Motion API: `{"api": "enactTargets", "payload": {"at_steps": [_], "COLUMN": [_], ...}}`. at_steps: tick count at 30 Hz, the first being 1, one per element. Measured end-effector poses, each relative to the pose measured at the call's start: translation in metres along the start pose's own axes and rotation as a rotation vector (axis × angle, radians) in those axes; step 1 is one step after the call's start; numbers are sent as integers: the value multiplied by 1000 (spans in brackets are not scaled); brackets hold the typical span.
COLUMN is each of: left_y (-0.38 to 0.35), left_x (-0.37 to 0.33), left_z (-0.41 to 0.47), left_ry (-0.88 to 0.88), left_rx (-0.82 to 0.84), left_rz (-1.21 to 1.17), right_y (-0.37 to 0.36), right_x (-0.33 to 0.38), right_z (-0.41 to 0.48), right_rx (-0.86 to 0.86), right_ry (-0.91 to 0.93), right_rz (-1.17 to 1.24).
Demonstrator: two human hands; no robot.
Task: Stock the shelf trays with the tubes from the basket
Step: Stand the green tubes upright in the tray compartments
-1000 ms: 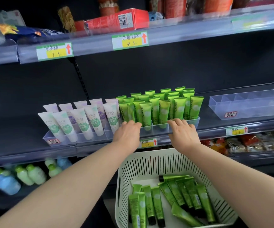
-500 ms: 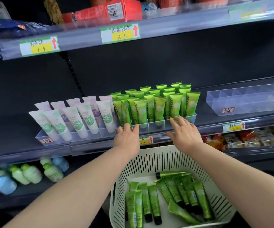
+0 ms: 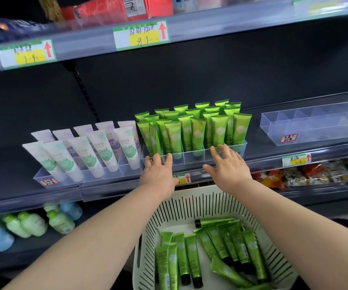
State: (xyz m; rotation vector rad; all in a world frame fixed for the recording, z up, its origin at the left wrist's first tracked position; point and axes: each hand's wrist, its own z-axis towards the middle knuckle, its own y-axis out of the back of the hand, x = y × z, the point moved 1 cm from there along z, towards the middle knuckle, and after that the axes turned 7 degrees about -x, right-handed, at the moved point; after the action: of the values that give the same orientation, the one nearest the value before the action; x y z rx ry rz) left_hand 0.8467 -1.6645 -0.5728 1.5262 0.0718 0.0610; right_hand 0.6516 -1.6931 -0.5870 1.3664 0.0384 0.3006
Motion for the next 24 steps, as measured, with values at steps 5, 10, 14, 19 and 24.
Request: {"api": "enactTargets", "payload": {"at_steps": [5, 10, 14, 19, 24], "left_y": [2, 1, 3, 2, 3], "left_x": [-1, -2, -3, -5, -6], "left_z": [17, 40, 58, 79, 97], "left_ry": [-4, 5, 11, 27, 28], "left_rx": [15, 12, 21, 19, 21], "left_rz": [-12, -9, -15, -38, -18], "right_y": [0, -3, -3, -5, -7], "right_x": [0, -3, -5, -8, -10], "right_z": [17, 41, 60, 82, 103], "right_rx": [19, 39, 44, 48, 58], "right_ry": [-22, -49, -71, -84, -95], "right_rz": [2, 21, 70, 106, 120]}}
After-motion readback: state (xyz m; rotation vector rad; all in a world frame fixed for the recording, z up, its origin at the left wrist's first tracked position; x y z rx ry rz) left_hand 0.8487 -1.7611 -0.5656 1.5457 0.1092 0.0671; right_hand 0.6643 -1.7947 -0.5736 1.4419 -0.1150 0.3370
